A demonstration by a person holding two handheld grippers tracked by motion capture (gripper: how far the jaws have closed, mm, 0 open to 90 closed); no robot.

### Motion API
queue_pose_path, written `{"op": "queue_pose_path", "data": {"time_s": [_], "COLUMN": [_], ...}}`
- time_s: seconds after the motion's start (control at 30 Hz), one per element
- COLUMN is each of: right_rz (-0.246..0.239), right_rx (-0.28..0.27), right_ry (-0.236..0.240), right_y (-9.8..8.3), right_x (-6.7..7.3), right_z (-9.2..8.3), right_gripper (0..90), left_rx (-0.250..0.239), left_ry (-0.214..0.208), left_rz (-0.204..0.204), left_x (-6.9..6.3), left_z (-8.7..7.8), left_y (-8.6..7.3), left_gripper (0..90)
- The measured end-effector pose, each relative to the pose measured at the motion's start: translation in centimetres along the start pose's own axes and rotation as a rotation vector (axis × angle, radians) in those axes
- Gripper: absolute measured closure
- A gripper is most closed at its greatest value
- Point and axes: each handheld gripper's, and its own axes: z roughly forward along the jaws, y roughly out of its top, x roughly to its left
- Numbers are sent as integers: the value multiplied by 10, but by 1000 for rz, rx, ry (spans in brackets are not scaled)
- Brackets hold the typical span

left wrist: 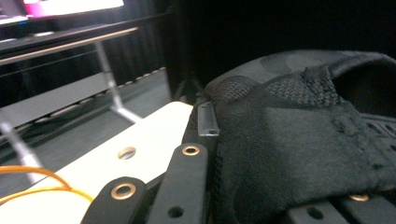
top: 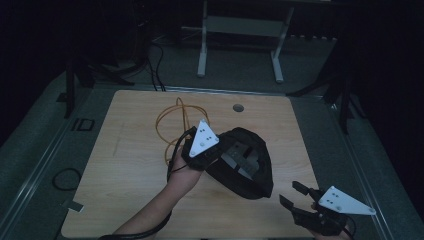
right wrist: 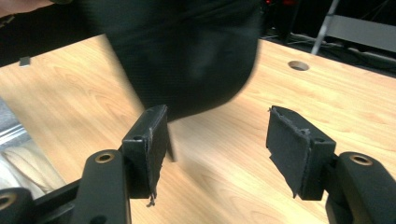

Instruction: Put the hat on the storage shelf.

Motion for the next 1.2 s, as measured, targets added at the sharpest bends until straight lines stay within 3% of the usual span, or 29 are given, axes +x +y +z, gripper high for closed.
{"op": "queue_pose_path", "data": {"time_s": [0.23,0.43,0.6,0.83,0.93,0.97,1.1,1.2], "right_rz": [-44,-98,-172,-285,-346,-360,-409,-436], "right_rx": [-33,-36,-43,-67,-65,-62,-34,-30], "right_ry": [-8,56,98,232,280,297,352,362], "right_y": [14,31,45,58,65,67,73,74], "right_x": [-9,-8,-2,8,18,21,34,39], "right_z": [-2,4,12,24,27,28,36,42], "right_gripper": [397,423,422,418,415,415,395,395], "left_rx": [9,-26,-47,-73,-87,-88,-80,-87], "left_ry": [-85,-233,-353,-501,-559,-586,-612,-623], "left_rz": [65,109,110,194,212,202,205,206], "left_x": [9,21,29,33,35,35,34,31], "left_z": [0,-6,-10,-15,-15,-14,-11,-9], "left_y": [-14,-22,-21,-18,-18,-18,-17,-14], "left_gripper": [890,890,889,889,889,889,889,889]}}
